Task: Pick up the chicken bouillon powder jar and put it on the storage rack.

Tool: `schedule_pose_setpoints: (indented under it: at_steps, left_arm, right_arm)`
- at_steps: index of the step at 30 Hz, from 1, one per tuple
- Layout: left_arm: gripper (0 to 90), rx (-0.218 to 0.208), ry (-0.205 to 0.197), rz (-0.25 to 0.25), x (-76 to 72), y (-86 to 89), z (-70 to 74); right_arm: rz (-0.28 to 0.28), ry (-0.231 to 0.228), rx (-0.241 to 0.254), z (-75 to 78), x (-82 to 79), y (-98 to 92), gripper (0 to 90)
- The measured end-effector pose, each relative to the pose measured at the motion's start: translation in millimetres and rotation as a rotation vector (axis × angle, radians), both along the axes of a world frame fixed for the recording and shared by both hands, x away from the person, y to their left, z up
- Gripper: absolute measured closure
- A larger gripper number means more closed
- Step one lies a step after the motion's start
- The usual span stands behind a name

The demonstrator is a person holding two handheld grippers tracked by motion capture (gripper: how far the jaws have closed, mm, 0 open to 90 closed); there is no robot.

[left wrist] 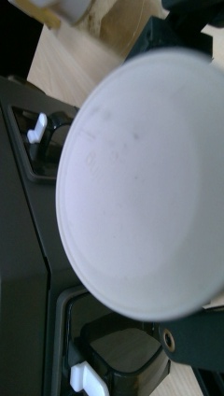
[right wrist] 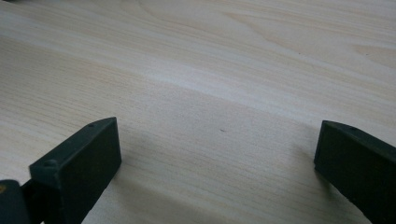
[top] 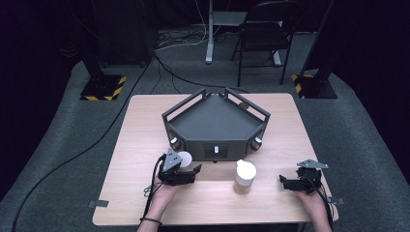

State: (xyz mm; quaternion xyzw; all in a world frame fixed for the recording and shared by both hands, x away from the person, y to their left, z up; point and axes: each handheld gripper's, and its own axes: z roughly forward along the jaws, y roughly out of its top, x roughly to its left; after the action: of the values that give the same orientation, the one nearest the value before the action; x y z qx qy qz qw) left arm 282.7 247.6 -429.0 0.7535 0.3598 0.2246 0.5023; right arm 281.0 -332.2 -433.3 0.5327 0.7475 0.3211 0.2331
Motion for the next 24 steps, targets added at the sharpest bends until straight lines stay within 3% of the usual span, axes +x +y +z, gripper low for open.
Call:
schedule_pose_setpoints:
  at_steps: [4,9,16,24]
  left_arm:
    - [34.6,-0.035,-0.016,0.020,0.4,4.2,-7.2]
    - [35.4,-0.019,-0.026,0.014,0.0,3.9,-6.3]
    - [35.5,-0.035,-0.012,0.013,1.2,10.1,-3.3]
    - [35.5,-0.038,-0.029,-0.008,-0.9,15.8,19.3]
  right_arm:
    - [0.000,0.000,0.000,0.0,0.0,0.0,0.0]
    - [0.000,0.000,0.000,0.0,0.0,0.0,0.0]
    - [-0.002,0.000,0.000,0.0,0.0,0.4,0.0]
    - [-0.005,0.000,0.000,0.0,-0.1,0.9,0.0]
